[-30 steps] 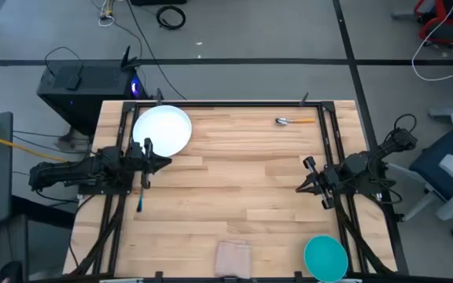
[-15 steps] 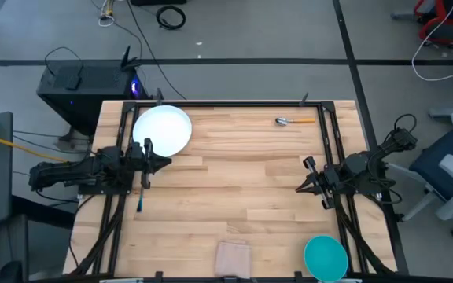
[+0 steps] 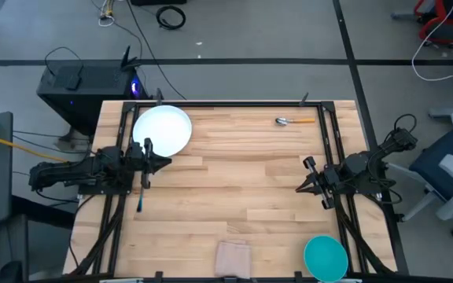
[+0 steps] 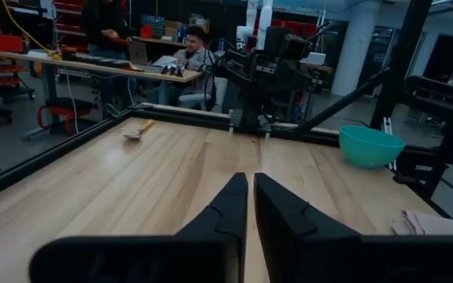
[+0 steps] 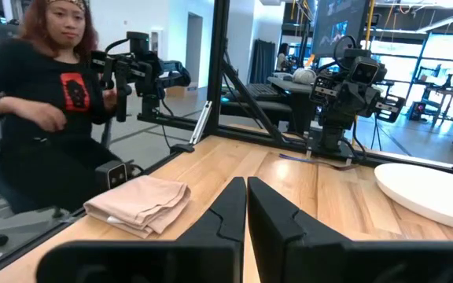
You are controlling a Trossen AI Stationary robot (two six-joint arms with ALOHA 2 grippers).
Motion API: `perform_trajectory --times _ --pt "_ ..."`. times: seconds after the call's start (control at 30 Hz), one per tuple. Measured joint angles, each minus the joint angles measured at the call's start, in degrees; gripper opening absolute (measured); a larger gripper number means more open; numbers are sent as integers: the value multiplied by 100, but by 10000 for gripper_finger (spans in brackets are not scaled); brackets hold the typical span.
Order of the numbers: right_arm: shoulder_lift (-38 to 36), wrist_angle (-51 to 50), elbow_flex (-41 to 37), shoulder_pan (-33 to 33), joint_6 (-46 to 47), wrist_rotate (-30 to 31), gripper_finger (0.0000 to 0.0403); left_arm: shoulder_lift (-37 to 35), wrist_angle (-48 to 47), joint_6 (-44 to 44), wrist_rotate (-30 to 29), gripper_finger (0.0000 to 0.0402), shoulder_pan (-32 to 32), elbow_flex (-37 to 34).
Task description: Set table place
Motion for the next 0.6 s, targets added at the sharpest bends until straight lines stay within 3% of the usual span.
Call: perform_trajectory --times 0.6 --pt "1 1 0 -2 2 -1 23 -1 3 0 -1 30 -2 1"
